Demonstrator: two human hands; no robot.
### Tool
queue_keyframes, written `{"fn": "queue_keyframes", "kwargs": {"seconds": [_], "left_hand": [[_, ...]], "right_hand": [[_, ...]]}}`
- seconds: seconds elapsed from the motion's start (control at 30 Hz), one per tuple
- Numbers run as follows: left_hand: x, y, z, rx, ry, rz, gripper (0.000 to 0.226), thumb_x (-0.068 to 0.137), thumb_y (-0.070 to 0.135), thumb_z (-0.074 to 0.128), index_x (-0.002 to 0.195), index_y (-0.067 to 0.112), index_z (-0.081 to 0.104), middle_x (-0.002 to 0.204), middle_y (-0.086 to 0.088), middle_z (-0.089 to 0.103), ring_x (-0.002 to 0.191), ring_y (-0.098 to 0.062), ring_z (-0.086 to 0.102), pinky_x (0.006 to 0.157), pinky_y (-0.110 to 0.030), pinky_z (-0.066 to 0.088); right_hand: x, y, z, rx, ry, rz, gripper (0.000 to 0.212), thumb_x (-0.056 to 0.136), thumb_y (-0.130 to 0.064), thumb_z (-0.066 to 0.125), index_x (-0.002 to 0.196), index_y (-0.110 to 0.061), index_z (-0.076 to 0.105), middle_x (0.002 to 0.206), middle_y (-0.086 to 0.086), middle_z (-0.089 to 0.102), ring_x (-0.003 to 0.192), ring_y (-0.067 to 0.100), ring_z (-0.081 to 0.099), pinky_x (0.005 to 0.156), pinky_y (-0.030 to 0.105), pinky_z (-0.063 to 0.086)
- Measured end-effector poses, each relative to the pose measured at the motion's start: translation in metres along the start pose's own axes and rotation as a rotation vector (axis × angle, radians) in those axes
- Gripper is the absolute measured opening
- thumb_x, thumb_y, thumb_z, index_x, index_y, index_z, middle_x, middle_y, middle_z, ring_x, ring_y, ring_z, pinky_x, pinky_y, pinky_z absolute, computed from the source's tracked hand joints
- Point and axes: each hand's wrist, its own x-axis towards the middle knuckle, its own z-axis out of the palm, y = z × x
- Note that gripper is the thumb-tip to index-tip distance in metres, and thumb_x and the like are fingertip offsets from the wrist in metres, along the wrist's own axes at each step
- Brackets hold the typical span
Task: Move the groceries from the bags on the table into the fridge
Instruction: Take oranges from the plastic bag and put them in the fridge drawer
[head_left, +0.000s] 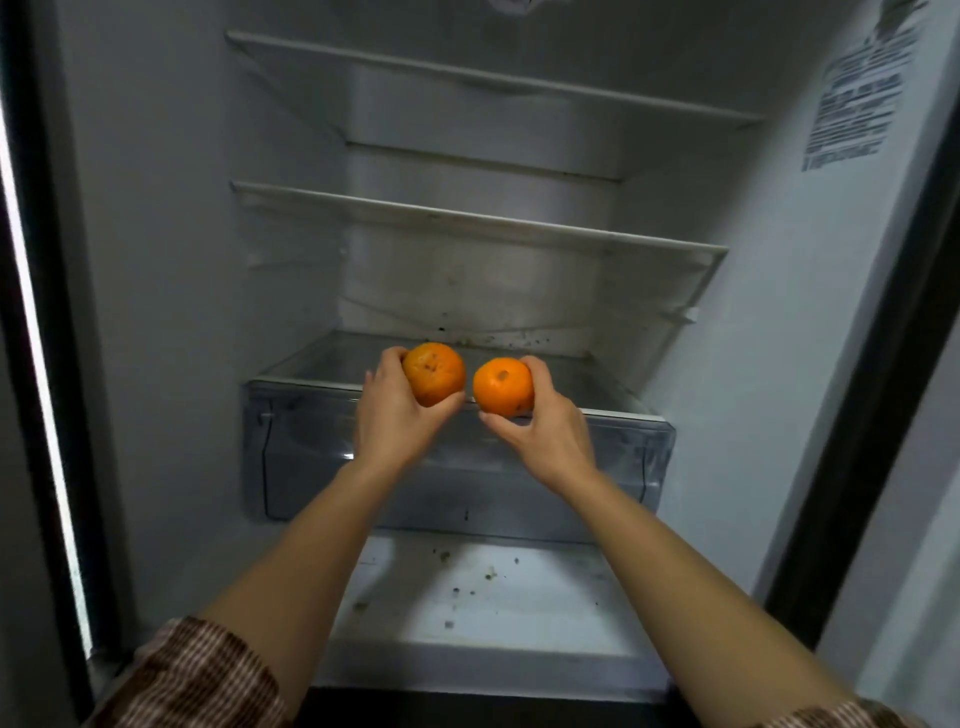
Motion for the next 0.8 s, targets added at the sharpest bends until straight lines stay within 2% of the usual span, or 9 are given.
{"fn": "queue_keyframes", "kwargs": {"seconds": [0.13,0.3,0.4,0.5,0.6,0.7,0.8], "left_hand": [[-0.002,0.005,-0.006,0.032,-0.012,0.003,0.071,0.068,0.049,0.077,0.121,0.017,0.043,0.117,-0.007,0.059,0.103,-0.029,0.059,0.080,-0.038,0.048],[-0.003,0.024,-0.027,0.115,-0.057,0.004,0.063,0.059,0.054,0.076,0.104,0.018,0.049,0.099,-0.003,0.063,0.090,-0.027,0.061,0.076,-0.041,0.052],[-0.003,0.036,-0.041,0.181,-0.154,-0.004,0.060,0.058,0.060,0.072,0.099,0.020,0.052,0.090,0.001,0.060,0.082,-0.023,0.059,0.072,-0.039,0.053],[-0.002,0.040,-0.050,0.303,-0.257,0.006,0.058,0.056,0.066,0.067,0.093,0.022,0.055,0.087,0.001,0.061,0.080,-0.022,0.059,0.068,-0.036,0.051],[-0.002,0.040,-0.054,0.334,-0.306,-0.019,0.051,0.055,0.065,0.066,0.082,0.023,0.056,0.080,-0.001,0.063,0.072,-0.021,0.062,0.063,-0.036,0.052],[-0.002,0.040,-0.057,0.343,-0.440,-0.063,0.052,0.055,0.064,0.070,0.081,0.020,0.061,0.077,-0.001,0.064,0.069,-0.019,0.063,0.063,-0.034,0.053],[0.000,0.041,-0.058,0.352,-0.692,-0.104,0.039,0.064,0.055,0.073,0.067,0.016,0.072,0.065,0.001,0.068,0.063,-0.014,0.062,0.054,-0.024,0.046]], "right_hand": [[-0.001,-0.002,-0.008,0.071,0.038,0.012,0.072,0.070,-0.056,0.075,0.128,-0.032,0.041,0.107,0.006,0.067,0.098,0.030,0.062,0.082,0.042,0.051],[0.006,-0.016,-0.036,0.270,0.003,0.110,0.061,0.054,-0.055,0.081,0.102,-0.030,0.054,0.098,-0.004,0.065,0.091,0.020,0.065,0.085,0.045,0.054],[0.002,-0.023,-0.048,0.278,-0.041,0.153,0.059,0.046,-0.061,0.077,0.092,-0.034,0.053,0.094,-0.005,0.064,0.084,0.022,0.069,0.078,0.046,0.058],[-0.003,-0.027,-0.056,0.202,-0.082,0.167,0.051,0.054,-0.056,0.079,0.088,-0.028,0.053,0.091,0.000,0.065,0.076,0.020,0.070,0.065,0.039,0.061],[-0.004,-0.030,-0.062,0.172,-0.194,0.186,0.047,0.065,-0.047,0.080,0.096,-0.022,0.055,0.091,0.002,0.065,0.071,0.017,0.069,0.048,0.026,0.053],[-0.002,-0.031,-0.063,0.009,-0.357,0.196,0.051,0.063,-0.048,0.078,0.097,-0.014,0.060,0.087,0.003,0.065,0.066,0.017,0.064,0.053,0.028,0.050],[0.000,-0.033,-0.064,-0.131,-0.596,0.208,0.041,0.064,-0.044,0.076,0.081,-0.008,0.066,0.072,0.006,0.064,0.059,0.016,0.057,0.055,0.026,0.048]]}}
